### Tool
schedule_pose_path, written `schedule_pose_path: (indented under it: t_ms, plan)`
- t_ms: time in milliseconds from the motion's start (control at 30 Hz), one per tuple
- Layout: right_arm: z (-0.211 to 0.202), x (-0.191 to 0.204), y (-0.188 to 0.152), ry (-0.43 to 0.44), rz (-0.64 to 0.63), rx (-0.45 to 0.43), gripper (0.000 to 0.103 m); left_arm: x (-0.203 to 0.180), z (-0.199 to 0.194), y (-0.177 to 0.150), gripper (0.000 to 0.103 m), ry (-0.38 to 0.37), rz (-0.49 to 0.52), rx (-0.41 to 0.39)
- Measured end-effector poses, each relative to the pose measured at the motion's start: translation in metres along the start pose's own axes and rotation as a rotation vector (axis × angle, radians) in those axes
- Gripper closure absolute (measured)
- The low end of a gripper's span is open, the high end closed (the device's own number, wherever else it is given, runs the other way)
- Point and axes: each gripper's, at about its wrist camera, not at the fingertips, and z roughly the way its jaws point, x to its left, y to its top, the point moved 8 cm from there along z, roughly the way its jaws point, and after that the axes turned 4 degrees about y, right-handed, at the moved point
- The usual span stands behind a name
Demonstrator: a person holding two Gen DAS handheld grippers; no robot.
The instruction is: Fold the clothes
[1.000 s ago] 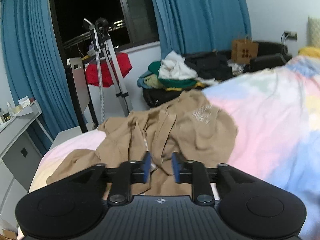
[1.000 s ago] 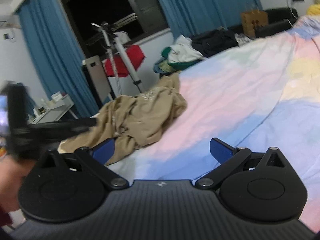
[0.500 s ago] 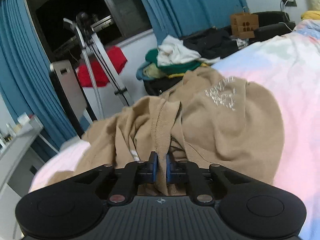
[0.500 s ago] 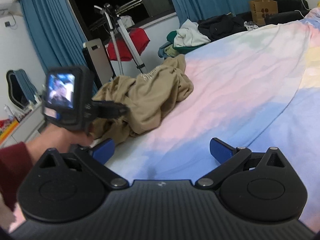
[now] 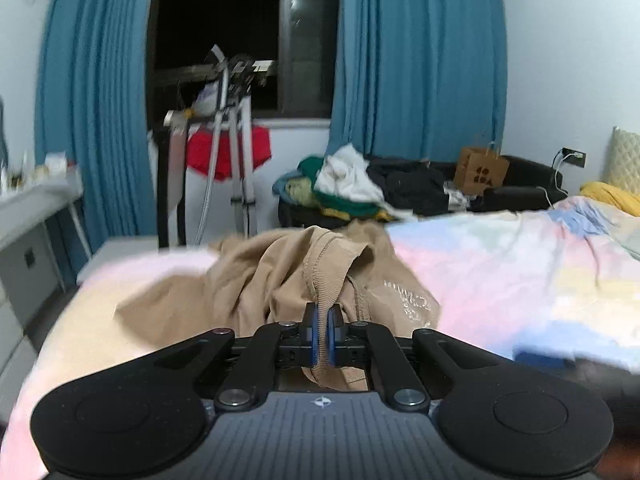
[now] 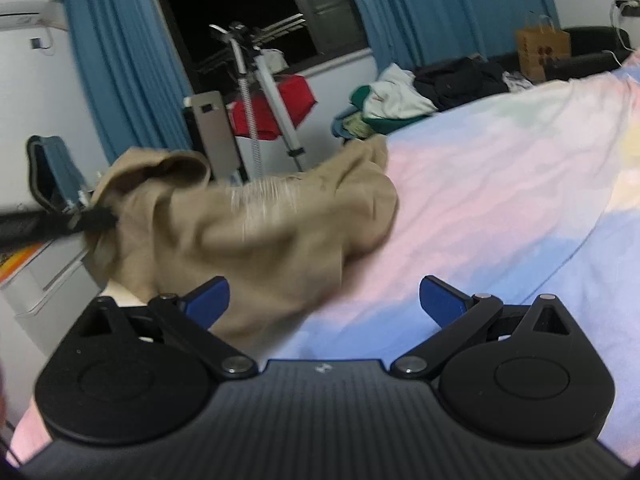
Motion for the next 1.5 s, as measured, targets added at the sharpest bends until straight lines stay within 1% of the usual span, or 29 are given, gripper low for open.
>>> schedule_pose_path:
  t_ms: [67,200,233,267,300,333,367,400,467,500,533,567,633,700,767,800,833,900,967,1000,1067,1100,1200,1267,1333,1400,1500]
  plan:
    - [-0.004,0.010,-0.007,0.019,-0.007,0.031,0.000,0.013,-0.008,-0.026,0.099,0.024,0.015,0.061]
    - [-0.012,0.030,-0.020,0.058,-0.022,0.094,0.000,0.042,0.002,-0.067,0.098,0.088,0.042,0.204]
    - [-0.014,0.035,-0.023,0.067,-0.026,0.109,0.000,0.048,0.002,-0.072,0.098,0.101,0.049,0.217]
    - [-0.016,0.040,-0.026,0.077,-0.030,0.125,0.000,0.052,0.002,-0.075,0.095,0.108,0.050,0.228]
    - [-0.016,0.045,-0.030,0.071,-0.050,0.135,0.000,0.053,0.000,-0.076,0.091,0.105,0.049,0.237]
    - [-0.016,0.049,-0.033,0.058,-0.080,0.140,0.000,0.056,-0.003,-0.076,0.089,0.102,0.045,0.239]
    - [-0.014,0.050,-0.034,0.046,-0.092,0.145,0.000,0.057,-0.007,-0.074,0.081,0.103,0.034,0.223]
    - [-0.013,0.050,-0.035,0.034,-0.101,0.148,0.000,0.057,-0.010,-0.071,0.068,0.106,0.033,0.204]
    - [-0.010,0.051,-0.036,0.009,-0.119,0.156,0.000,0.056,-0.015,-0.062,0.058,0.116,0.059,0.160]
    - [-0.008,0.051,-0.037,-0.003,-0.128,0.160,0.000,0.054,-0.020,-0.059,0.054,0.127,0.077,0.129]
    - [-0.008,0.050,-0.038,-0.007,-0.124,0.161,0.000,0.050,-0.022,-0.054,0.052,0.127,0.094,0.103]
    - [-0.008,0.048,-0.038,-0.010,-0.117,0.160,0.000,0.043,-0.022,-0.050,0.047,0.120,0.117,0.082]
    - [-0.008,0.046,-0.039,-0.015,-0.104,0.159,0.000,0.030,-0.019,-0.044,0.044,0.118,0.192,0.043]
    - [-0.007,0.043,-0.041,-0.019,-0.093,0.164,0.000,0.016,-0.009,-0.042,0.044,0.132,0.268,0.033]
    - [-0.004,0.041,-0.044,-0.020,-0.089,0.177,0.000,0.007,0.011,-0.043,0.044,0.165,0.348,0.040]
    - [-0.002,0.040,-0.046,-0.019,-0.088,0.185,0.000,0.004,0.021,-0.043,0.043,0.192,0.386,0.040]
    - [0.000,0.040,-0.048,-0.017,-0.087,0.194,0.000,0.005,0.031,-0.042,0.043,0.238,0.411,0.034]
    - [0.003,0.039,-0.053,-0.015,-0.089,0.210,0.000,0.014,0.047,-0.041,0.045,0.322,0.418,0.022]
    - [0.006,0.040,-0.056,-0.014,-0.101,0.216,0.000,0.030,0.051,-0.037,0.045,0.386,0.363,0.015]
    - [0.008,0.042,-0.057,-0.012,-0.109,0.213,0.000,0.041,0.048,-0.032,0.045,0.410,0.304,0.009]
    - [0.013,0.045,-0.057,-0.024,-0.128,0.201,0.000,0.063,0.037,-0.022,0.045,0.446,0.172,-0.008]
    - [0.017,0.046,-0.056,-0.046,-0.144,0.192,0.000,0.076,0.029,-0.016,0.045,0.462,0.086,-0.020]
    - [0.031,0.050,-0.056,-0.079,-0.197,0.183,0.000,0.106,0.001,-0.005,0.045,0.463,-0.118,-0.048]
    - [0.038,0.048,-0.056,-0.105,-0.208,0.178,0.000,0.118,-0.014,-0.004,0.045,0.472,-0.177,-0.059]
    - [0.041,0.041,-0.056,-0.142,-0.188,0.170,0.000,0.127,-0.024,-0.006,0.045,0.477,-0.223,-0.051]
    - [0.044,0.034,-0.056,-0.178,-0.168,0.162,0.000,0.135,-0.031,-0.009,0.045,0.461,-0.270,-0.028]
    - [0.035,0.031,-0.048,-0.157,-0.119,0.129,0.000,0.144,-0.037,-0.015,0.045,0.429,-0.325,0.003]
